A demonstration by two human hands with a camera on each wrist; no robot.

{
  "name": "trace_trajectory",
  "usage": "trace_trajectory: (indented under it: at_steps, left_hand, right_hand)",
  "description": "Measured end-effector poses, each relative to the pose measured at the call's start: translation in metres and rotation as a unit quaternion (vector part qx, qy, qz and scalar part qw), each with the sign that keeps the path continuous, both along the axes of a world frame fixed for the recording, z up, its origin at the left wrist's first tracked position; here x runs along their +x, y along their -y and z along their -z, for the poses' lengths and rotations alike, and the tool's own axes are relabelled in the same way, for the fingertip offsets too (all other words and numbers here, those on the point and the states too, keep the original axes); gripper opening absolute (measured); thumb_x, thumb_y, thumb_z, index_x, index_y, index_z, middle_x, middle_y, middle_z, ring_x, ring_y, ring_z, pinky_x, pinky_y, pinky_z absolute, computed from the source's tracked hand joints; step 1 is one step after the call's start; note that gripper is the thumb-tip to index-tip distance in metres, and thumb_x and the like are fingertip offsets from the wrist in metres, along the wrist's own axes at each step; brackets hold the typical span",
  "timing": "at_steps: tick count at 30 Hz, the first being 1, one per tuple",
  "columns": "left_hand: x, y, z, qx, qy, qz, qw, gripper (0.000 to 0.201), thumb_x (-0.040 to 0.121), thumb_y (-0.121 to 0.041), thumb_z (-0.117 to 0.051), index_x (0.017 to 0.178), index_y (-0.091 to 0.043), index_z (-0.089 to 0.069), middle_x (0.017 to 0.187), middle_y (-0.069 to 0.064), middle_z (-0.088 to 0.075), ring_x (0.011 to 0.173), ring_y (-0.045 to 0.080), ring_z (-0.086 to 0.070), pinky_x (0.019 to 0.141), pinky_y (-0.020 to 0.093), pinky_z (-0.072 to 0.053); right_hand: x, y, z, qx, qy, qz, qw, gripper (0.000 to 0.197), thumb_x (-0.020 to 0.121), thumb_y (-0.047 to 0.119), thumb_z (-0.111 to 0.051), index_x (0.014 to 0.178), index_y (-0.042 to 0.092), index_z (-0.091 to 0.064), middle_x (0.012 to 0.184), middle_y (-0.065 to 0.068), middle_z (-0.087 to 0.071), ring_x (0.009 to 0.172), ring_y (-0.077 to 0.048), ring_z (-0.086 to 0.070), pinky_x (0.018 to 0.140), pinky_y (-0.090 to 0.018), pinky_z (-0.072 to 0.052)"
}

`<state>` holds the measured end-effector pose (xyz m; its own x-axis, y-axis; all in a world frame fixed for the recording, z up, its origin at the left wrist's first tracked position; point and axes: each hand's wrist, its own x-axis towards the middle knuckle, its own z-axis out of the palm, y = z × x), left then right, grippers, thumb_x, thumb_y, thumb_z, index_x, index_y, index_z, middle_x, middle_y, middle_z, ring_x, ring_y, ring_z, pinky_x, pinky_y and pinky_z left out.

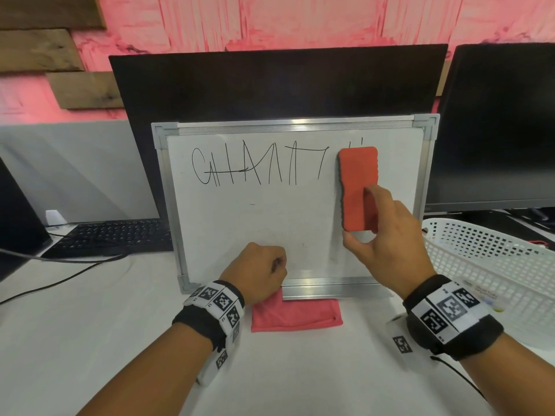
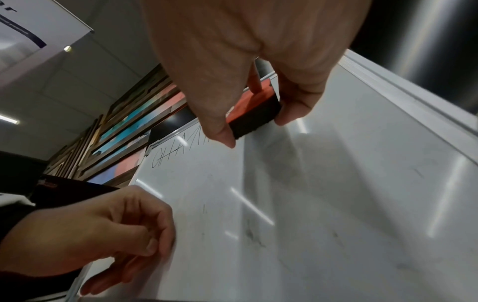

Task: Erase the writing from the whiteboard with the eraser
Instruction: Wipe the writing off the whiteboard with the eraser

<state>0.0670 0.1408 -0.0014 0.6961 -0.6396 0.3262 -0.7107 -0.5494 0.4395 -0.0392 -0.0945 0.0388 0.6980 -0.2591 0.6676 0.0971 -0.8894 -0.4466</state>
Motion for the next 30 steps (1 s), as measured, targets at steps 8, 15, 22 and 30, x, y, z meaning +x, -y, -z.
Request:
trace_trajectory:
  at_steps: [8,15,22,30]
  left_hand:
    - [-0.002,0.001,0.000,0.006,-0.006,-0.007,1.000,0.016,0.089,-0.014,-0.054,0.084,-0.013,-0.069,0.062,-0.006,-0.059,0.052,0.006,-0.049,0.055,0.022,-0.043]
    - [-0.001,0.000,0.001,0.001,-0.003,-0.006,1.000,0.016,0.089,-0.015,-0.054,0.082,-0.015,-0.069,0.062,-0.002,-0.062,0.055,0.016,-0.055,0.056,0.025,-0.049]
    - [-0.001,-0.001,0.000,0.005,-0.004,-0.007,1.000,0.016,0.089,-0.016,-0.054,0.084,-0.015,-0.068,0.063,-0.004,-0.060,0.056,0.016,-0.055,0.057,0.027,-0.051]
    - [-0.002,-0.001,-0.001,0.016,0.001,-0.010,1.000,0.016,0.089,-0.016,-0.054,0.084,-0.015,-0.069,0.066,0.000,-0.064,0.060,0.019,-0.060,0.058,0.026,-0.051]
  right_hand:
    - [0.006,0.005,-0.018,-0.011,0.043,0.008,0.999,0.077,0.085,0.041,-0.078,0.149,0.021,-0.040,0.110,-0.010,-0.059,0.084,-0.018,-0.053,0.076,-0.025,-0.040]
    - [-0.005,-0.005,-0.004,-0.006,0.056,0.006,0.998,0.072,0.072,0.047,-0.083,0.129,0.014,-0.055,0.091,-0.005,-0.058,0.077,-0.018,-0.049,0.065,-0.010,-0.030]
    - [-0.004,-0.010,-0.002,-0.011,0.038,-0.015,0.999,0.062,0.075,0.049,-0.083,0.119,0.018,-0.052,0.085,-0.004,-0.060,0.074,-0.021,-0.054,0.065,-0.027,-0.039]
    - [0.001,-0.016,0.007,-0.002,-0.003,-0.046,0.999,0.059,0.078,0.048,-0.080,0.114,0.024,-0.041,0.085,-0.004,-0.058,0.073,-0.024,-0.056,0.065,-0.040,-0.052]
